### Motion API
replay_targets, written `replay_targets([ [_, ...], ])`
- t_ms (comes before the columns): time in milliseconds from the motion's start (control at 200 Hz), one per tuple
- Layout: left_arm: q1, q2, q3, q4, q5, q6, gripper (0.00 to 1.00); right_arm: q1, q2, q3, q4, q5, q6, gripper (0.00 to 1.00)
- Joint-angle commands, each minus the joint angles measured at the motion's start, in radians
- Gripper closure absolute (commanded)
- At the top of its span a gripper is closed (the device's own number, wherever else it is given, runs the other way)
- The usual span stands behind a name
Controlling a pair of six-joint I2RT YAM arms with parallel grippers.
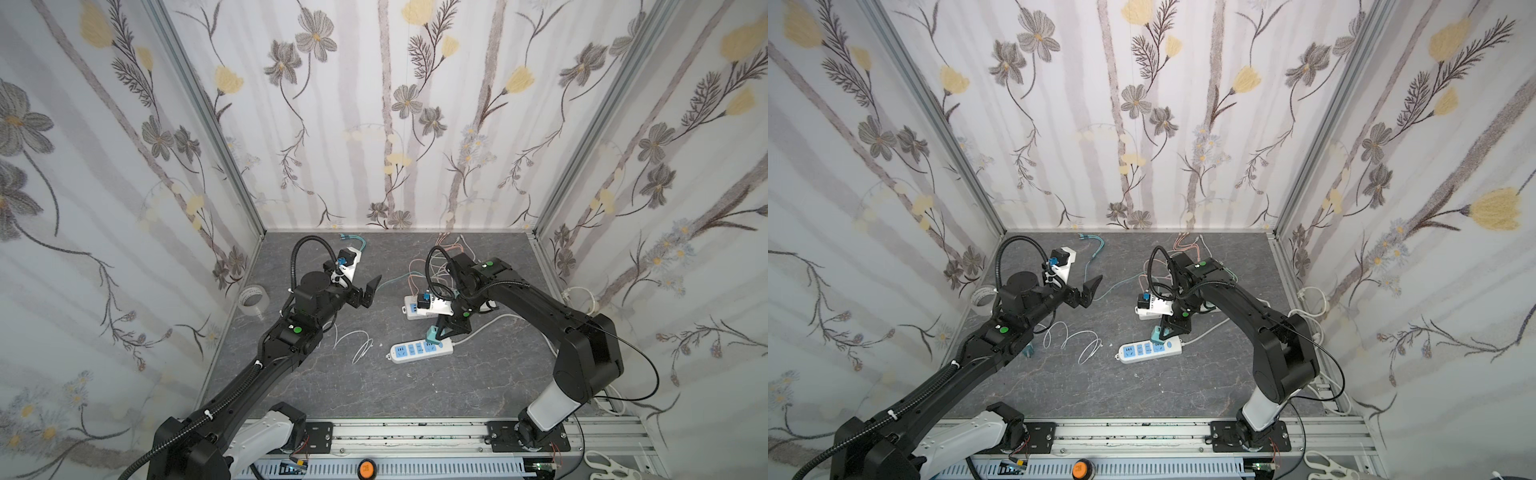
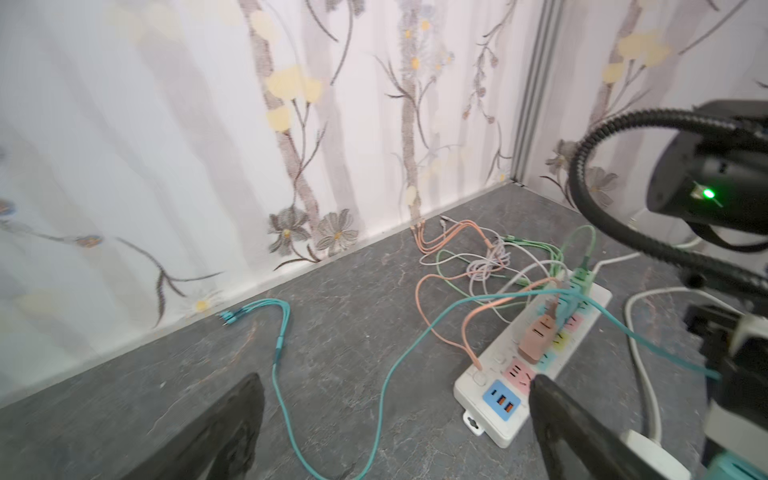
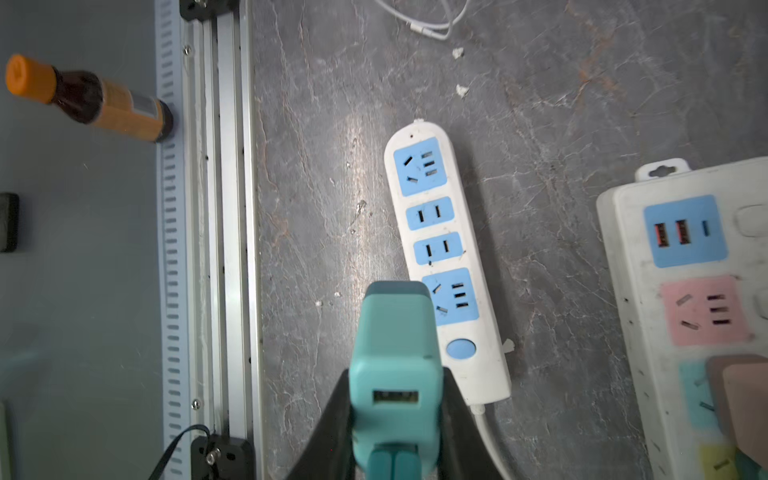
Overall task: Insert the plug
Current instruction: 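Carry the teal charger with the right gripper over the blue-socket strip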
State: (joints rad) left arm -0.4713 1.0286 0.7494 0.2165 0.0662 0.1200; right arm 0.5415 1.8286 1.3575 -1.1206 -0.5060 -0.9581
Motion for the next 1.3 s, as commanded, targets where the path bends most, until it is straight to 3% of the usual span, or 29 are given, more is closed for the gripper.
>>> replay_targets([
  [0, 0.005, -0.03, -0.029, 0.046, -0.224, -0.047, 0.0, 0.012, 0.018, -0.01, 0.062, 0.099, -0.089, 1.0],
  [265, 0.038, -0.088, -0.039, -0.087, -0.296, -0.086, 0.0, 0.032, 0.032, -0.054, 0.218, 0.154, -0.131, 1.0],
  [455, 0.041, -0.146, -0.1, -0.029, -0.405, -0.097, 0.0, 0.058, 0.085, -0.02, 0.163, 0.192, -0.153, 1.0],
  [730, 0.068, -0.175, -0.122, -0.049, -0.451, -0.122, 0.0, 0.069, 0.098, -0.018, 0.147, 0.21, -0.169, 1.0],
  [1299, 0.098, -0.148, -0.11, -0.091, -0.419, -0.152, 0.0, 0.107, 0.124, -0.024, 0.173, 0.235, -0.18, 1.0],
])
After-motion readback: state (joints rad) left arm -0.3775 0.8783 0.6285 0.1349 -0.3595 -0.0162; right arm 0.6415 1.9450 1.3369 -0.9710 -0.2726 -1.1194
